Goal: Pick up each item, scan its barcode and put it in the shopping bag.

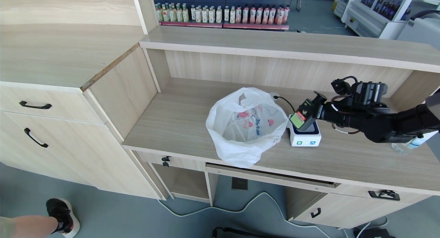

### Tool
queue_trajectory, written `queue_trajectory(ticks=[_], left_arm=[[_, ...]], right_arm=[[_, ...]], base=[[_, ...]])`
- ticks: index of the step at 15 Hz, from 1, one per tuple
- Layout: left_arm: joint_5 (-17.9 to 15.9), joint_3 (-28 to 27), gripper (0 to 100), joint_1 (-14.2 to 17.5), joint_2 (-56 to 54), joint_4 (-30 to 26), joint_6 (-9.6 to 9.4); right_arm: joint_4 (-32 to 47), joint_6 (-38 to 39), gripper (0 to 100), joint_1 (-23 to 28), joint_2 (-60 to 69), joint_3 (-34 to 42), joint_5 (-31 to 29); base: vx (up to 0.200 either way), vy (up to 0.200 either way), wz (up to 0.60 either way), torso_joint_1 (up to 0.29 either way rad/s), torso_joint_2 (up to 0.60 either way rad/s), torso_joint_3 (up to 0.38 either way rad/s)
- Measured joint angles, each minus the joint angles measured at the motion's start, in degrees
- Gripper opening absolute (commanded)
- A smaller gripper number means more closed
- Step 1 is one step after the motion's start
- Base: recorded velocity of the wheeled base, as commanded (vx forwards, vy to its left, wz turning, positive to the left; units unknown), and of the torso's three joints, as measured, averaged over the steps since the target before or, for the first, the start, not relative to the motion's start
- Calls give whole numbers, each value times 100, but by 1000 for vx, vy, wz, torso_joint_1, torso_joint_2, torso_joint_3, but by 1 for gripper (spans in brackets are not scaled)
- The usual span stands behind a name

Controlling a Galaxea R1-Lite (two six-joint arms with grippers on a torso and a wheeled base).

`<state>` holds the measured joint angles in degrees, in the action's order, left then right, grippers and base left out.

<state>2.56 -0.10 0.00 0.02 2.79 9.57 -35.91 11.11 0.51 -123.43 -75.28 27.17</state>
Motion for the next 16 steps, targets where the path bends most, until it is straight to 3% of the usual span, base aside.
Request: queue_trajectory(ticks=[12, 14, 16], left_arm=[[-2, 0, 100, 0, 0, 0, -2], [-2, 0, 100, 0, 0, -1, -2], [0, 0, 100, 0, 0, 0, -2]], right_arm=[[80, 118, 0, -30, 649, 262, 0], [145, -605, 0, -38, 1237, 689, -2], [197, -2320, 0, 172, 2076, 1477, -27]], base=[[0, 0, 0, 0, 0, 0], [0, 0, 0, 0, 0, 0], [0, 0, 0, 0, 0, 0]])
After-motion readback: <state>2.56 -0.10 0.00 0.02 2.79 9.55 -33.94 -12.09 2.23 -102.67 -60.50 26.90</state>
